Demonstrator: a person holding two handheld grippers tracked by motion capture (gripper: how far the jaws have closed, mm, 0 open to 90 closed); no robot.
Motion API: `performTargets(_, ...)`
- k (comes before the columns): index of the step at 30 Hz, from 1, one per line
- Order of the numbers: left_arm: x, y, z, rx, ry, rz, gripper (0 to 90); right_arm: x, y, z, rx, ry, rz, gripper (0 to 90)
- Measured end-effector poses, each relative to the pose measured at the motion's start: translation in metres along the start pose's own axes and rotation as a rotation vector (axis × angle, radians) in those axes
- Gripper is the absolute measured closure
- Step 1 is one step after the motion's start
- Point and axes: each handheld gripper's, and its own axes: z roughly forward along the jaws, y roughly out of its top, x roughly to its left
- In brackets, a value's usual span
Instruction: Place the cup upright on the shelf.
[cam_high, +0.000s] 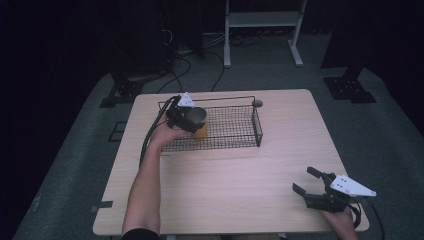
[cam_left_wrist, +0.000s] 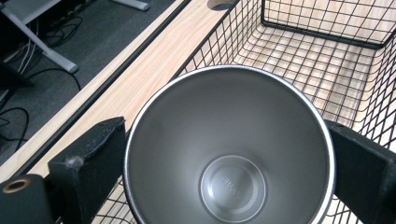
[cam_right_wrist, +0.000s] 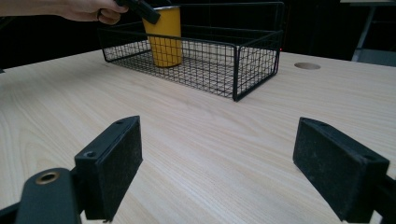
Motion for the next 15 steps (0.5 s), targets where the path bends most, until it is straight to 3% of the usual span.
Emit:
performTargets(7, 0.002, 0.001, -0.005, -0.009, 0.019, -0.011, 4.5, 0.001, 0.000, 0.000, 0.000, 0.003, -0.002, 14.8)
performTargets(15, 0.001, 0.003, -0.011, -0.032, 0.012, -0.039, 4.4, 0.001, 0.000, 0.000, 0.002, 0.007, -0.008, 14.8)
